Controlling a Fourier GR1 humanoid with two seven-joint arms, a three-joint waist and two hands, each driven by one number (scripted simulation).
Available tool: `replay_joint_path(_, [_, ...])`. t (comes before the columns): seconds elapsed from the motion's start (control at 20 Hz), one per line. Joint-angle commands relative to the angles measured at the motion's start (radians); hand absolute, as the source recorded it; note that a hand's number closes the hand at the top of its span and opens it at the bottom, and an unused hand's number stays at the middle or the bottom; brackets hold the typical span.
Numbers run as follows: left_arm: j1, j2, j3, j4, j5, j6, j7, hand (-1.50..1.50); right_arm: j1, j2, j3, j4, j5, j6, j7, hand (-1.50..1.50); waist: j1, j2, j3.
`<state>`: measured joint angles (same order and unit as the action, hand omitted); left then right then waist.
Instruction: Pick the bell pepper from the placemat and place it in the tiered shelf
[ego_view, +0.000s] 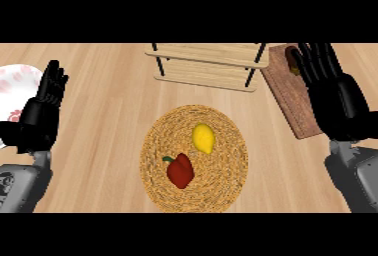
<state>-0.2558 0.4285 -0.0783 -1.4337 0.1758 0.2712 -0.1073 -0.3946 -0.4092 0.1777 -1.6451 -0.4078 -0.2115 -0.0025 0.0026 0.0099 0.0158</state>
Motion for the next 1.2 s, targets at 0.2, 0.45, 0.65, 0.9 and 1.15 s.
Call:
replay_joint_path(0.2, [-0.007,-0.074,-0.146,0.019,-0.062,-0.042,0.08,0.0,-0.177,0.099,0.23,0.13,0.113,0.033,0.177,-1.5,0.024,-0.004,-0.018])
replay_joint_path(0.45, [0.021,-0.079,-0.155,0.017,-0.035,-0.064,0.097,0.0,-0.064,-0.086,0.214,0.234,0.331,-0.093,0.13,1.5,-0.012,-0.004,-0.036])
replay_joint_path(0.65, [0.024,-0.117,-0.194,0.016,-0.045,-0.068,0.12,0.0,0.04,0.196,0.237,0.354,0.434,-0.407,-0.071,-1.5,0.007,-0.003,-0.015])
replay_joint_path(0.9, [0.055,-0.153,-0.188,0.046,-0.073,-0.072,0.075,0.0,0.075,0.275,0.124,0.349,0.268,-0.277,-0.297,-1.5,-0.001,-0.008,-0.015])
replay_joint_path(1.15, [0.051,-0.2,-0.215,0.034,-0.107,-0.031,0.087,0.0,0.041,0.157,0.31,0.271,0.365,-0.11,-0.071,-1.5,-0.002,-0.013,-0.017])
